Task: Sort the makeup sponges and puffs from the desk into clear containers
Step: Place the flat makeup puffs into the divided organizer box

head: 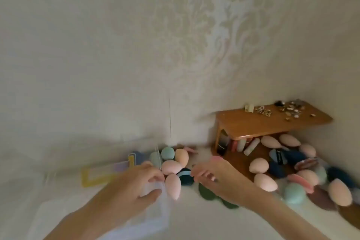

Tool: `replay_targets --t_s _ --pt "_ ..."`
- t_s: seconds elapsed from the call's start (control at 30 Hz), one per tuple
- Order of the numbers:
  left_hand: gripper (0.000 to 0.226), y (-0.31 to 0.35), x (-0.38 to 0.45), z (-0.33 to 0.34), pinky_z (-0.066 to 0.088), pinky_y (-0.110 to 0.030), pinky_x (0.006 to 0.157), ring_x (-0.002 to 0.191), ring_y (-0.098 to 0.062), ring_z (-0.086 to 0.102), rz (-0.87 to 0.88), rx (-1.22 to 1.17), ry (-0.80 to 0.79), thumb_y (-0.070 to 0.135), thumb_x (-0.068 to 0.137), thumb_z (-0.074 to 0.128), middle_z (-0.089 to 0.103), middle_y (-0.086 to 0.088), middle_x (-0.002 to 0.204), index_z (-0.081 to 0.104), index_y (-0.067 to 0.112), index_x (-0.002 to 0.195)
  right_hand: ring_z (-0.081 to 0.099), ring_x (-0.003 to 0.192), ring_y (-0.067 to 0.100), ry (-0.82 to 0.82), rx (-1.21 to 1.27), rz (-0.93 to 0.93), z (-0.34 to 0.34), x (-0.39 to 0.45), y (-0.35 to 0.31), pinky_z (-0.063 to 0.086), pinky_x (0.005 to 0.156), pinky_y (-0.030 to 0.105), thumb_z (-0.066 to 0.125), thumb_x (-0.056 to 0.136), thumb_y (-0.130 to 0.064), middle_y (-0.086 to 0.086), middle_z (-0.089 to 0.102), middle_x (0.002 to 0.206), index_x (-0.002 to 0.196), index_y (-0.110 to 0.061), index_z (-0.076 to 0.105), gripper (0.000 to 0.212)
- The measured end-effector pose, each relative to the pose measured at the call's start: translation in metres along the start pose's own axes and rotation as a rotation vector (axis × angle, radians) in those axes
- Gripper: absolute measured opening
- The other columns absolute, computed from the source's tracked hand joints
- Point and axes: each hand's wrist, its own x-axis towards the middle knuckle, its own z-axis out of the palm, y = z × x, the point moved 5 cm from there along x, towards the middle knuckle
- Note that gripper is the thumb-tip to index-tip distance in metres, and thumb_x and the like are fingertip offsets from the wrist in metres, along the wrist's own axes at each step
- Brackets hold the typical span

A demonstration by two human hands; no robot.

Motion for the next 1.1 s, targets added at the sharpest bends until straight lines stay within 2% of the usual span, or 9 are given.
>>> replay_targets --t_s 0.17,0.37,0.47,0.53,0.63,0.8,0.9,1.0,1.1 --pt "0.049 -0.017 -0.017 0.031 0.031 -0.004 0.09 0.11 0.021 0.037 0.105 0.093 0.068 0.063 0.068 0.03 0.047 0.037 0.106 0.054 0.04 0.104 0.062 0.088 0.012 0.02 -0.2 -0.139 0.056 0.026 -0.01 0.054 0.082 0.033 0.051 0.091 -0.026 -0.01 0.058 0.112 0.111 -0.031 0.06 0.022" --pt "0.049 -0.014 -0.038 0.024 0.029 -0.003 0.096 0.114 0.01 0.042 0.188 0.022 0.18 0.057 0.072 0.034 0.048 0.025 0.115 0.058 0.03 0.106 0.058 0.09 0.011 0.156 -0.185 -0.04 0.054 0.032 -0.008 0.047 0.079 0.019 0.05 0.094 -0.017 0.0 0.06 0.118 0.114 -0.022 0.063 0.024" --pt "0.051 -0.022 -0.047 0.022 0.032 -0.01 0.099 0.116 0.009 0.044 0.143 -0.001 0.139 0.061 0.069 0.036 0.051 0.026 0.116 0.058 0.032 0.103 0.061 0.098 0.018 0.247 -0.282 0.112 0.037 0.034 0.004 0.046 0.084 0.022 0.041 0.098 -0.018 0.002 0.063 0.122 0.117 -0.019 0.061 0.028" --pt "0.045 -0.021 -0.049 0.026 0.029 -0.011 0.101 0.118 0.009 0.041 0.155 -0.007 0.096 0.061 0.07 0.041 0.052 0.027 0.115 0.059 0.035 0.102 0.064 0.096 0.022 0.251 -0.273 0.192 0.032 0.033 0.016 0.051 0.087 0.028 0.046 0.096 -0.019 0.006 0.068 0.112 0.112 -0.014 0.064 0.025" --pt "0.022 -0.014 -0.046 0.036 0.024 -0.013 0.102 0.114 0.005 0.035 0.199 0.053 0.087 0.04 0.085 0.057 0.057 0.023 0.114 0.063 0.032 0.106 0.059 0.095 0.016 0.13 -0.356 0.222 0.048 0.032 0.022 0.046 0.087 0.023 0.058 0.089 -0.028 0.001 0.065 0.111 0.111 -0.015 0.063 0.026" --pt "0.023 0.0 -0.039 0.045 0.02 -0.009 0.097 0.116 -0.005 0.035 0.238 0.065 0.18 0.03 0.091 0.055 0.061 0.017 0.115 0.064 0.027 0.112 0.052 0.105 0.019 0.11 -0.347 0.203 0.063 0.038 0.021 0.046 0.095 0.03 0.062 0.085 -0.029 0.004 0.058 0.114 0.111 -0.016 0.055 0.03" --pt "0.024 0.004 -0.035 0.048 0.02 -0.015 0.1 0.12 -0.009 0.035 0.229 0.063 0.192 0.028 0.091 0.055 0.062 0.015 0.116 0.064 0.025 0.113 0.049 0.096 0.013 0.168 -0.306 0.181 0.058 0.034 0.018 0.042 0.083 0.017 0.065 0.083 -0.022 -0.004 0.052 0.104 0.092 -0.022 0.053 0.014" --pt "0.024 0.005 -0.033 0.05 0.022 -0.018 0.102 0.12 -0.011 0.035 0.209 0.043 0.184 0.028 0.091 0.055 0.062 0.013 0.118 0.064 0.026 0.113 0.048 0.081 0.01 0.314 -0.216 0.22 0.04 0.027 0.018 0.036 0.062 0.01 0.064 0.083 -0.011 -0.006 0.049 0.091 0.072 -0.025 0.047 0.025" --pt "0.024 0.007 -0.026 0.055 0.027 -0.027 0.105 0.121 -0.013 0.036 0.182 0.045 0.169 0.028 0.09 0.056 0.062 0.009 0.117 0.064 0.026 0.113 0.05 0.07 0.007 0.364 -0.149 0.259 0.021 0.024 0.016 0.037 0.059 0.011 0.064 0.085 -0.011 -0.007 0.052 0.079 0.077 -0.023 0.047 0.022"
